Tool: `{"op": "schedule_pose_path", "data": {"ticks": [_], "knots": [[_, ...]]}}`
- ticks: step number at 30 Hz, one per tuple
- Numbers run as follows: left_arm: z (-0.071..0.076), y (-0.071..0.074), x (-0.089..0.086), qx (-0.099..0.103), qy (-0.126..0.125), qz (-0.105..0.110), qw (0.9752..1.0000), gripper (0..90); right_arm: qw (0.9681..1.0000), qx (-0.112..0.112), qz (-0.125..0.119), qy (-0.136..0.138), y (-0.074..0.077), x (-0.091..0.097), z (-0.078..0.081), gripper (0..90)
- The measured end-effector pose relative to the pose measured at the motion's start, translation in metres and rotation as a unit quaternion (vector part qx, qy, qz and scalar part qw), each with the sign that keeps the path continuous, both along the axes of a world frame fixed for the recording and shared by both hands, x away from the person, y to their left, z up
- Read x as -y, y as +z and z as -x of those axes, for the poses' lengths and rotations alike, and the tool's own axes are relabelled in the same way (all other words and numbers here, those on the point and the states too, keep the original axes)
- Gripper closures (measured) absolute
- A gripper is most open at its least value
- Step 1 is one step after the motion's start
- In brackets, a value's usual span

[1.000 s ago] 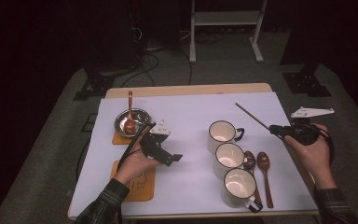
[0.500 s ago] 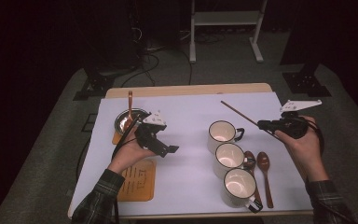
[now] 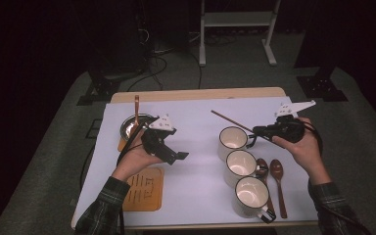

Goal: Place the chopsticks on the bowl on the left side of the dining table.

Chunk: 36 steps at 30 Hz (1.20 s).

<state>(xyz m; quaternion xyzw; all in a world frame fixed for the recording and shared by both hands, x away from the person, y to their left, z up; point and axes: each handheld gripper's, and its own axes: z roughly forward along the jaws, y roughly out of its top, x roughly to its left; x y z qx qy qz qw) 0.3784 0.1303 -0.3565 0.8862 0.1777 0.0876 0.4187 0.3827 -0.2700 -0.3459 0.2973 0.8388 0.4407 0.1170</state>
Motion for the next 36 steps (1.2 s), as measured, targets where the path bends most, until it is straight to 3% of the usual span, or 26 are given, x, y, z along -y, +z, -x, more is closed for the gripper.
{"op": "schedule_pose_path", "data": {"ticks": [16,24,31,36], "knots": [[0.005,0.007,0.001,0.006,-0.009,0.003,0.9999,0.0,0.9977,-0.002,0.010,0.067,-0.002,-0.042,-0.005,85.3],[0.007,0.009,0.002,0.010,-0.014,0.003,0.9998,0.0,0.9942,-0.006,0.016,0.106,-0.003,-0.061,-0.006,85.3],[0.010,0.011,0.004,0.020,-0.022,0.011,0.9995,4.3,0.9890,-0.014,0.021,0.146,-0.007,-0.076,-0.004,85.3],[0.012,0.011,0.008,0.020,-0.038,0.000,0.9991,6.5,0.9852,-0.014,0.028,0.169,-0.007,-0.086,-0.002,85.3]]}}
